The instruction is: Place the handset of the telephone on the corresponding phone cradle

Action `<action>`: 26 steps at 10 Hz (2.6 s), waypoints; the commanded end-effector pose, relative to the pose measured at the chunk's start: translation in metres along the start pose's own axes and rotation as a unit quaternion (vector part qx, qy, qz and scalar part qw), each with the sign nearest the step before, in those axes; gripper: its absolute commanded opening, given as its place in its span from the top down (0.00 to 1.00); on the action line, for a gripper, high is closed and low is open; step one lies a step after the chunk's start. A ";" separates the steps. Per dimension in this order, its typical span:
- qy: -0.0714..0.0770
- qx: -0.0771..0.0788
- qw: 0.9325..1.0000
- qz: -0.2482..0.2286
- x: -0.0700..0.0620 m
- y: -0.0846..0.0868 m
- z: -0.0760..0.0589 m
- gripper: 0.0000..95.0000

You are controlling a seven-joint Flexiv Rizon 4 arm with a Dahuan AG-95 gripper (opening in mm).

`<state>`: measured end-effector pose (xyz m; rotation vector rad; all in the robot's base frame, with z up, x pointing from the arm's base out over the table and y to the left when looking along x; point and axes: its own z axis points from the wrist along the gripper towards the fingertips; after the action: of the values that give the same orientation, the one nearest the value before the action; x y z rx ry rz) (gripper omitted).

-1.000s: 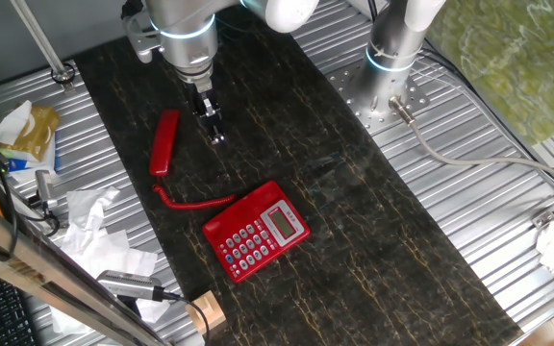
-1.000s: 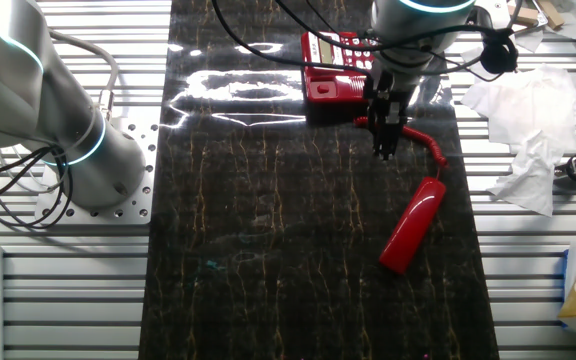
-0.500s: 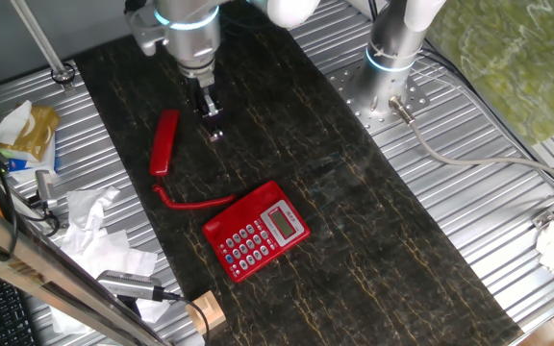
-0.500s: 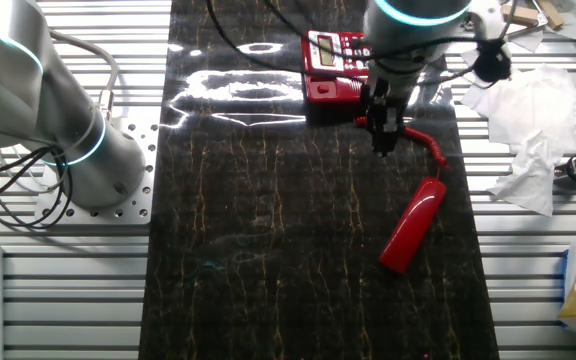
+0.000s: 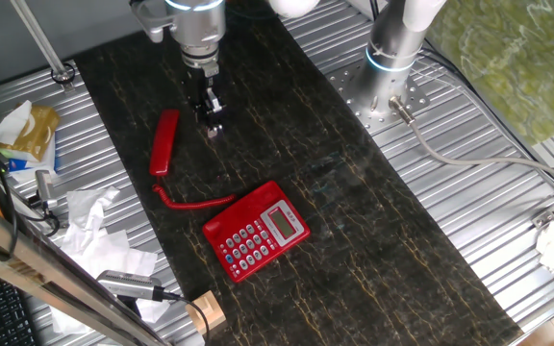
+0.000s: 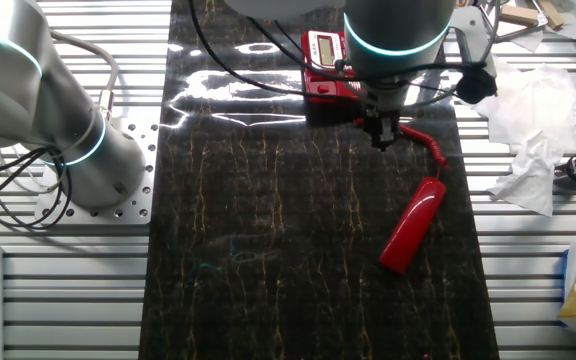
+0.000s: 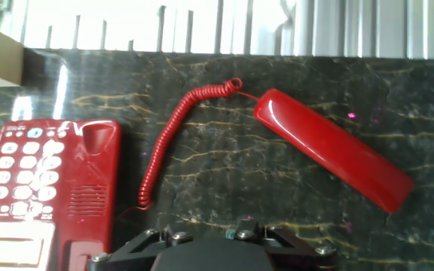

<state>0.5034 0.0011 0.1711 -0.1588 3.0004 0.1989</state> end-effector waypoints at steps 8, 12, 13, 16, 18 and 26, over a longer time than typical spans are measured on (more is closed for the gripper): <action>0.013 0.066 0.997 -0.033 -0.005 0.001 -0.002 0.60; 0.012 0.070 0.997 -0.044 -0.014 -0.003 0.002 0.60; 0.012 0.070 0.996 -0.047 -0.017 -0.003 0.004 0.60; 0.013 0.070 0.996 -0.056 -0.023 -0.007 0.008 0.60; 0.013 0.070 0.996 -0.062 -0.025 -0.017 0.012 0.60; 0.017 0.068 0.994 -0.079 -0.036 -0.056 0.020 0.60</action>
<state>0.5474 -0.0482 0.1493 -0.3869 3.0048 -0.0241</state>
